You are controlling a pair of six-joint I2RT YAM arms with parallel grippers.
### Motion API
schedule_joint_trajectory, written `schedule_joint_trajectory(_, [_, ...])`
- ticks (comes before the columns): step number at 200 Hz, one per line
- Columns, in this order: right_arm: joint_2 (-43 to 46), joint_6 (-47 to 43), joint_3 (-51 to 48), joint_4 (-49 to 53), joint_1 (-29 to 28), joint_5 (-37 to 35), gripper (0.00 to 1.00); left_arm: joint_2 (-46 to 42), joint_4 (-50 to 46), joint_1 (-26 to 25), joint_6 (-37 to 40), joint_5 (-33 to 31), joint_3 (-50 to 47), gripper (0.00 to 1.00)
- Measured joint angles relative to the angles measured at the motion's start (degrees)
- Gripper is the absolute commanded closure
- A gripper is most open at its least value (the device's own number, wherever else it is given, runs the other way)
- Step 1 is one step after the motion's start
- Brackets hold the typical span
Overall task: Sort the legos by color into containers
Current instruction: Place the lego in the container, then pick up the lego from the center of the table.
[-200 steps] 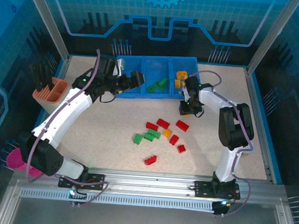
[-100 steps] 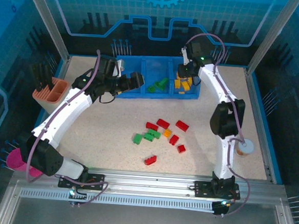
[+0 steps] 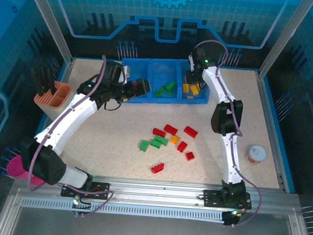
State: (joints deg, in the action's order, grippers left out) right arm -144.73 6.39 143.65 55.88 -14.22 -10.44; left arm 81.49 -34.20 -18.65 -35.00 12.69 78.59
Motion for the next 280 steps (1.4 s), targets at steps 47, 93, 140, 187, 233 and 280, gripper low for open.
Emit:
schedule_joint_trajectory(47, [0.3,0.0,-5.0,-0.5,0.0,0.1,0.58,0.0,0.1,0.0,-1.1,0.1,0.0,0.01])
schedule_joint_trajectory(93, [3.7,-0.1,-10.0,-1.4,0.0,0.2,0.56,0.0,0.2,0.0,-1.1,0.1,-0.1,0.01])
schedule_joint_trajectory(140, [15.1,-0.9,-19.5,-3.3,-0.2,0.6,0.5,-0.5,0.2,0.0,-1.1,0.1,-0.1,0.01])
schedule_joint_trajectory(187, [36.6,-4.0,-41.3,-7.3,-6.7,1.3,0.36,-1.5,0.2,0.0,-1.0,-0.5,-0.1,0.01])
schedule_joint_trajectory(233, [46.0,0.1,-60.7,-8.9,-18.0,4.6,0.33,-1.6,-0.2,0.0,-0.3,-1.0,0.0,0.01])
schedule_joint_trajectory(280, [46.1,5.3,-72.7,-9.5,-22.5,6.2,0.36,-1.6,-0.5,0.0,0.9,-1.1,0.0,0.01])
